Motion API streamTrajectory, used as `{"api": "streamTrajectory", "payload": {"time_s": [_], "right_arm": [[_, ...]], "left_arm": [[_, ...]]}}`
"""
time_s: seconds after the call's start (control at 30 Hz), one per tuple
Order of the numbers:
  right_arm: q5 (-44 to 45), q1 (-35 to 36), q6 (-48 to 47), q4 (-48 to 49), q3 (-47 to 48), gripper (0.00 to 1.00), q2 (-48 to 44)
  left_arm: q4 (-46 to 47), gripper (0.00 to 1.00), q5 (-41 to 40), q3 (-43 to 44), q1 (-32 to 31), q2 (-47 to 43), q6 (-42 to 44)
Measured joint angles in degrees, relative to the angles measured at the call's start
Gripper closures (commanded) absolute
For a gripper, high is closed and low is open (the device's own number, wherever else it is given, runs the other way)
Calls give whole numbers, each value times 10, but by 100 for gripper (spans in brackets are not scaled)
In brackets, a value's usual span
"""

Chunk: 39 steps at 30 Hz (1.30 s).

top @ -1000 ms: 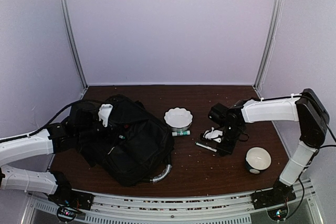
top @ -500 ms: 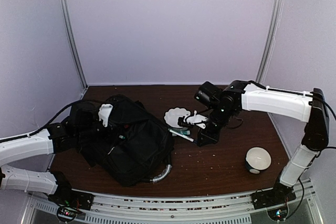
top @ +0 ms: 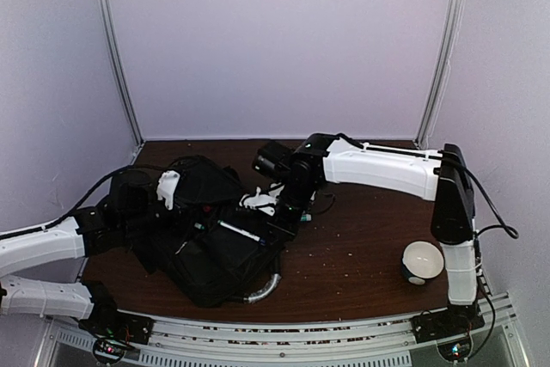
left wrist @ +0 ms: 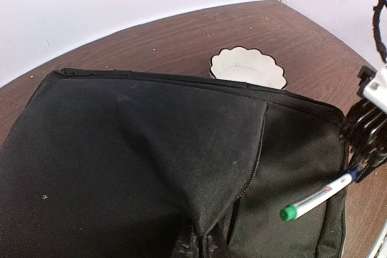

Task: Pack the student bag
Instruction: Place the pen in the second largest pocket of the bag.

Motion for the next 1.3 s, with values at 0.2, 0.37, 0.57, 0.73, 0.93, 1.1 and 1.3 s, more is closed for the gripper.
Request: {"api": "streamTrajectory", "payload": {"time_s": [0.2,0.37,0.57,0.73,0.93,1.1,1.3], "right_arm": [[-20,5,44,-23,106,91,79],[-31,6,87,-7,153,90,119],[-46,9,131,2,192,89,152],[-51,9,164,11,209,88,167],[-55,9,197,41,218,86,175],[-83,9,235,103,217,75,176],[-118,7,246,163,156,70,157]], "left_arm": [[0,100,0,-2,0,-9,-7],[2,100,2,-2,0,-10,-17],[3,100,4,-2,0,-7,-22],[5,100,7,-2,0,1,-25],[10,100,11,-2,0,5,-30],[17,100,12,-2,0,5,-34],[20,100,13,-2,0,3,-36]]}}
